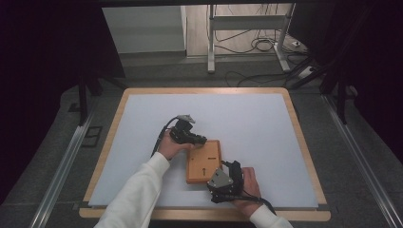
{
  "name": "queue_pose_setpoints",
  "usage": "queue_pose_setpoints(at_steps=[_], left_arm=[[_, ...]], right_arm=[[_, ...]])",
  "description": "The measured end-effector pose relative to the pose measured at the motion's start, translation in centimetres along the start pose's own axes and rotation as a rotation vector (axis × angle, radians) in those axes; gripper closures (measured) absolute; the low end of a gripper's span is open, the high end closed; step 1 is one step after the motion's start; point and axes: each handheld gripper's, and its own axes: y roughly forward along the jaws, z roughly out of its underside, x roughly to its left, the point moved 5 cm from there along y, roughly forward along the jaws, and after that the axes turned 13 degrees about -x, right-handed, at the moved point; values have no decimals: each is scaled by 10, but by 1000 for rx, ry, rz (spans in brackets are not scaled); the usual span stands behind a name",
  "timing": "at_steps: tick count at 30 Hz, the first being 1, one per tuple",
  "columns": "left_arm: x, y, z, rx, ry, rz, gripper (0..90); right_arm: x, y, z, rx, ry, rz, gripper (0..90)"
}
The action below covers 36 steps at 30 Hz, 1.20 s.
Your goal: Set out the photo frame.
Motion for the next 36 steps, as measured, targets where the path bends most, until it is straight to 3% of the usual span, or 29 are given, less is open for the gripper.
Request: queue_pose_setpoints(at_steps=[5, 11, 14, 23, 33, 36], left_arm=[[0, 1, -1, -3, 0, -14, 839], [1, 2, -2, -18, -8, -31, 842], [2, 2, -3, -17, 11, -52, 842], [2, 4, -3, -17, 20, -77, 829], [2, 3, -4, -21, 27, -101, 785], [2, -4, -7, -58, 22, -108, 710]], right_arm=[[-4, 4, 2, 1, -1, 45, 101], [-8, 0, -5, -42, -43, 70, 195], [-14, -2, -11, -70, -42, 80, 247], [-19, -1, -22, -63, -73, 17, 372], [-29, -6, -28, -83, -83, 30, 435], [-31, -7, -28, -83, -76, 32, 441]])
